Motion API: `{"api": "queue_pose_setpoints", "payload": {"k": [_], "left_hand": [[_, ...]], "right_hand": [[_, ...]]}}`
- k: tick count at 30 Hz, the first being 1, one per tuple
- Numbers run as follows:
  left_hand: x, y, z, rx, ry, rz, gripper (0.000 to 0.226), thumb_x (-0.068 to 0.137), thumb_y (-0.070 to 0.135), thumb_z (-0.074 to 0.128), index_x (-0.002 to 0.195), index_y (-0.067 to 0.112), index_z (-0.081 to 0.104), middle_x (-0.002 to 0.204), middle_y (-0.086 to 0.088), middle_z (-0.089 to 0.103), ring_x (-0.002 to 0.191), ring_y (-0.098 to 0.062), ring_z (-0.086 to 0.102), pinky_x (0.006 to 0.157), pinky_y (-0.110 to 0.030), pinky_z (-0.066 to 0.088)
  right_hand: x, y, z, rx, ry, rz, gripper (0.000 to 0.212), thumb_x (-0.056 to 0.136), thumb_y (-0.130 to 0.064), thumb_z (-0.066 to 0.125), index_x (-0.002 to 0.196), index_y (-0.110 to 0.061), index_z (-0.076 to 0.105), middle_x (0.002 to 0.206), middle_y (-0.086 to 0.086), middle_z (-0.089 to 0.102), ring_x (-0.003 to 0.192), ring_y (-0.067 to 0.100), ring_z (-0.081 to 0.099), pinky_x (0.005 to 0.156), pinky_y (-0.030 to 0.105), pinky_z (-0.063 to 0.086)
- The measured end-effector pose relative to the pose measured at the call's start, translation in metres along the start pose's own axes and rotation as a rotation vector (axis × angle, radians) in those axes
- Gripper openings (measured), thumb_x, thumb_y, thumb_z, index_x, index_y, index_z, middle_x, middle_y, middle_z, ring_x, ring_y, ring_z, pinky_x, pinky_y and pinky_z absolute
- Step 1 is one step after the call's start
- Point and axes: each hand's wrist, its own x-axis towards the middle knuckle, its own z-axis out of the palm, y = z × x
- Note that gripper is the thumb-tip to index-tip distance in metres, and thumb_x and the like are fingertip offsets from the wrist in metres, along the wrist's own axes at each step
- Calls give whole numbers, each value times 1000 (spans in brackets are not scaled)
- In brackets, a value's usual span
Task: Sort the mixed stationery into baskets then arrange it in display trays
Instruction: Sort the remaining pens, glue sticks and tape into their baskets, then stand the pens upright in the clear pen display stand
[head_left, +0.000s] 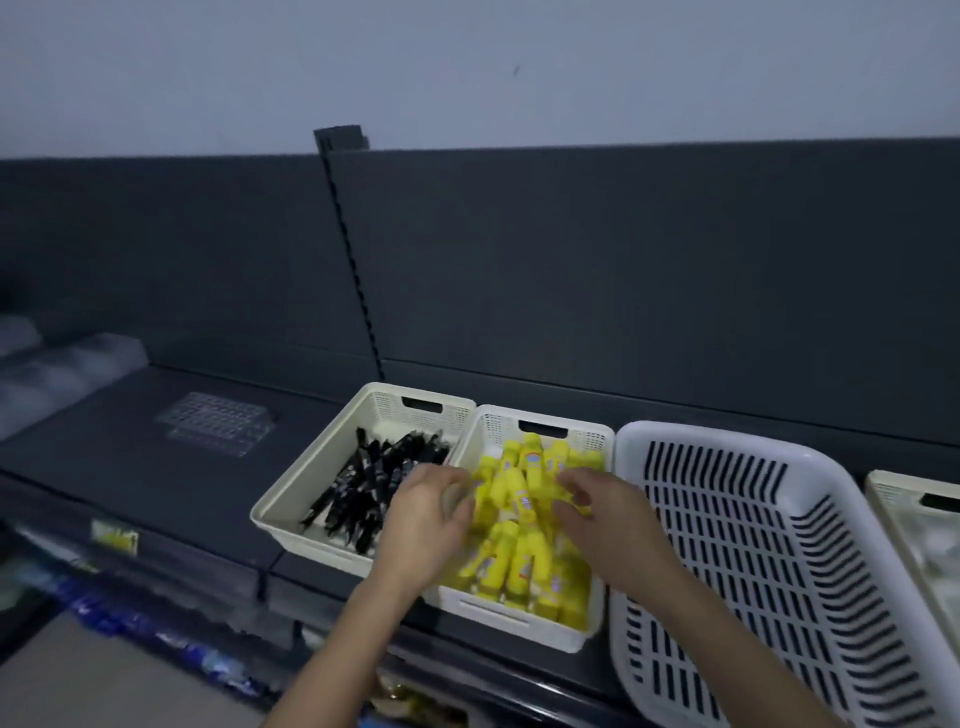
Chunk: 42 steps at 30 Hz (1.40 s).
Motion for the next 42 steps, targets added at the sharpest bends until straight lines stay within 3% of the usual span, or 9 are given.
{"api": "queue_pose_setpoints", "payload": {"k": [9,13,19,24,29,33,35,38,42], "left_hand": [[14,-118,-75,118,72,-141,37,87,13,63,123,7,59,117,-12,55,108,-26,52,92,-26,41],[26,-151,-85,217,6,-250,46,87,12,60,131,8,50,120,-16,53,106,-32,52,89,-41,46],[46,-178,-82,310,-202,-278,21,93,9,42,114,9,46,96,-13,64,81,-31,60,64,-38,49],[55,-188,-84,341,-187,-301,8,96,17,42,91,12,47,89,-9,64,72,-28,57,58,-33,45],[63,-200,-104,321,-150,-385,11,92,19,45,89,13,53,81,-2,58,72,-26,56,56,-32,42],[64,-219,-125,300,-114,-473,10,92,19,48,90,12,56,84,-5,61,76,-27,58,61,-34,45],[60,-226,-130,265,-115,-488,9,93,18,49,85,14,51,82,-5,60,74,-27,58,59,-33,42],[55,-232,-132,235,-104,-445,7,95,20,50,88,17,50,80,-3,60,72,-24,57,59,-32,41],[60,-240,-135,274,-96,-363,9,97,22,47,97,14,51,78,-3,61,70,-25,57,59,-34,44]], "right_hand": [[26,-71,75,-30,7,18,5,89,-18,56,91,-18,61,76,-7,53,77,16,53,65,30,38],[35,-89,96,-29,14,64,16,91,-22,56,105,-16,62,93,-1,60,88,17,55,71,28,40],[50,-102,112,-60,-4,65,30,92,-24,57,119,-14,61,108,0,64,90,6,50,69,14,29],[64,-106,116,-62,-16,63,32,93,-26,55,123,-16,59,117,0,61,103,12,56,78,15,37],[91,-124,126,17,24,26,33,91,-14,54,124,-11,56,122,6,58,111,18,53,84,16,34],[104,-132,154,116,-56,157,49,92,-10,50,138,-3,37,133,15,47,125,26,43,99,26,35],[108,-137,169,235,-124,285,52,93,-11,49,141,-1,31,133,16,49,119,27,50,92,28,41],[113,-141,187,453,-150,404,24,91,-6,46,113,-12,51,98,4,64,77,13,60,57,25,46],[118,-138,203,536,-106,469,19,90,-8,48,103,-20,55,91,-3,64,80,13,61,60,26,47]]}}
